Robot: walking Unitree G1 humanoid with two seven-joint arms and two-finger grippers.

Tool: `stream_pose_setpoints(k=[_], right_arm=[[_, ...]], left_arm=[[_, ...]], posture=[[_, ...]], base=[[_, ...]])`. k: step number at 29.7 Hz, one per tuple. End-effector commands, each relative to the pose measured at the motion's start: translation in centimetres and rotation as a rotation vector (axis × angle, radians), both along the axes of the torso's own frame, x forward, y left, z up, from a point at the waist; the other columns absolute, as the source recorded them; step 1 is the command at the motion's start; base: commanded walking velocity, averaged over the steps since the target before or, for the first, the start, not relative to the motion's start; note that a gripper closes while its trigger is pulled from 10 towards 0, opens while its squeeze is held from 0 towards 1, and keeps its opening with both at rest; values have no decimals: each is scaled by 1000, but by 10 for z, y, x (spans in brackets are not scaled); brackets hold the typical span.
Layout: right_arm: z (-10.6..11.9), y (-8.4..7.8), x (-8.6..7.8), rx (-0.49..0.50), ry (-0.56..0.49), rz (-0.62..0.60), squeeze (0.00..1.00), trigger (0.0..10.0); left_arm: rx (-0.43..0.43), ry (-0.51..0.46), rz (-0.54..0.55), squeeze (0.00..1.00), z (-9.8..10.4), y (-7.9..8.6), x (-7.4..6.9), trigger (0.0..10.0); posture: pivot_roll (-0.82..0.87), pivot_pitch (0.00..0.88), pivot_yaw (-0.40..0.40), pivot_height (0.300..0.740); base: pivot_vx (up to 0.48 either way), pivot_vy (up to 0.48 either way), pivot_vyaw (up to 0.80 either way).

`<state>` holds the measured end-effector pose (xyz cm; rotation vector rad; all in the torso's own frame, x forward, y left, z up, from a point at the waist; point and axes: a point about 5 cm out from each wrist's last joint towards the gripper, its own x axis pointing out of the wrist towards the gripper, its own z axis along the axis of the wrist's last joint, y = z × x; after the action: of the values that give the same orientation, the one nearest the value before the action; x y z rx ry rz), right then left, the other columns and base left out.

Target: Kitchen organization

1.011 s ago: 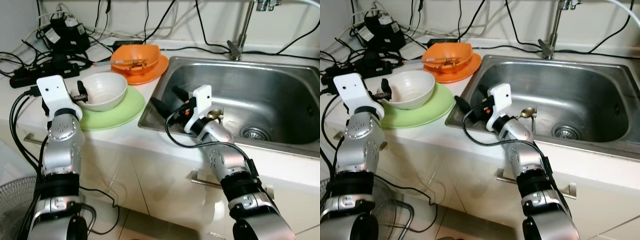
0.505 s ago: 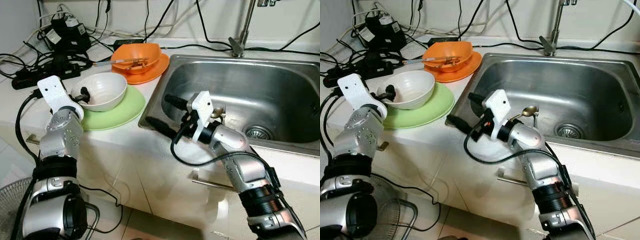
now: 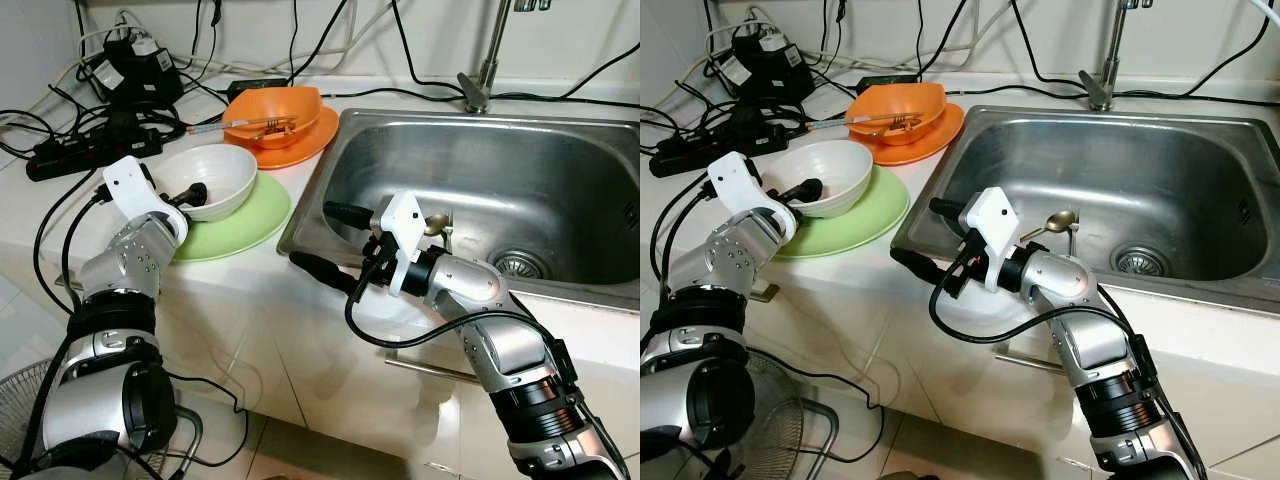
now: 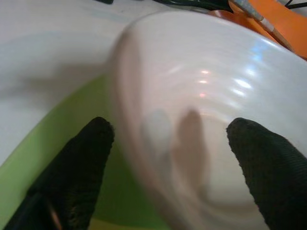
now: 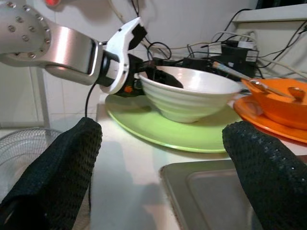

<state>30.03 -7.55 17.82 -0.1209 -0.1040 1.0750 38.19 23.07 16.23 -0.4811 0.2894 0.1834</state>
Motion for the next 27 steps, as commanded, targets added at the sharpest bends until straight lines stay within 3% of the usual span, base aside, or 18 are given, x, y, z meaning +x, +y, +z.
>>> stream_pose_setpoints(k=[1,22,27], right_arm=[[2,5,-3,-17,-18,21,0,10000],[-4,9,-2,-49,-21,18,0,10000],[-5,10,-2,-47,-19,14,0,10000]], left_arm=[[-17,5,-11,0,3,3,1,0],[-125,-3,-26,0,-5,5,2,0],[-75,-43,-34,0,5,5,3,0]], posture=[[-46,0,176,740],[-39,0,174,740],[-37,0,175,740]], base=[[0,0,0],[0,0,0],[0,0,0]])
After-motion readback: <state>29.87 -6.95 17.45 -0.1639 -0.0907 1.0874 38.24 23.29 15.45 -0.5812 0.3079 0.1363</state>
